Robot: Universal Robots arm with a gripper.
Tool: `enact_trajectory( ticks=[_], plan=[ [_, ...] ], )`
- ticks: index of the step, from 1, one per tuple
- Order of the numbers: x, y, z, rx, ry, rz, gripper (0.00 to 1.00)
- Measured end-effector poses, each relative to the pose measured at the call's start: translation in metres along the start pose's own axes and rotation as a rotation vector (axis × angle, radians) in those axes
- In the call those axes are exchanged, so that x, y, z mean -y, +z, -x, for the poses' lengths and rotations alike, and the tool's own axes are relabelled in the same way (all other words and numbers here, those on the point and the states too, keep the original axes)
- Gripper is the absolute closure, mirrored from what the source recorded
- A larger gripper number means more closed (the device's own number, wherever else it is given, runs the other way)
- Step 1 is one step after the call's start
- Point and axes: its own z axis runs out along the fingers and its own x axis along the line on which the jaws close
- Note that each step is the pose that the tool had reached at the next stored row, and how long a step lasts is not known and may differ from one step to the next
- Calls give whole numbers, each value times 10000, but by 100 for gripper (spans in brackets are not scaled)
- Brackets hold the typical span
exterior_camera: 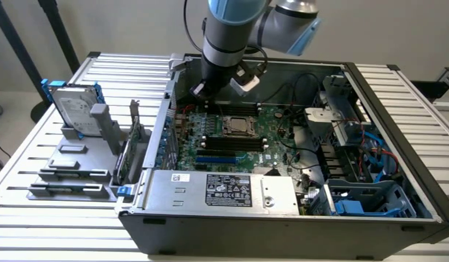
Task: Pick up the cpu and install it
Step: 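Install the first cpu locking lever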
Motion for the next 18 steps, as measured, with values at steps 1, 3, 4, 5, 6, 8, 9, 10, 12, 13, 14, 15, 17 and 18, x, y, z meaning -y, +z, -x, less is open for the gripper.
enact_trajectory(
  ticks=[1,3,4,5,6,8,9,10,12,13,14,15,17,18],
  plan=[
    [0,-1,0,-48,72,34,89],
    [3,-8,-1,-137,195,100,89],
    [6,-15,-3,-185,255,133,89],
    [9,-24,-5,-223,308,161,89],
    [13,-35,-7,-255,358,184,89],
    [19,-51,-10,-314,451,227,89],
    [21,-55,-12,-351,497,253,89],
    [22,-58,-12,-389,534,283,89],
    [23,-61,-13,-475,583,359,89],
    [23,-62,-13,-523,597,406,89],
    [23,-62,-14,-575,605,463,89],
    [23,-63,-14,-628,607,526,89],
    [23,-63,-14,-734,612,659,89],
    [23,-62,-14,-787,621,720,89]
  ],
)
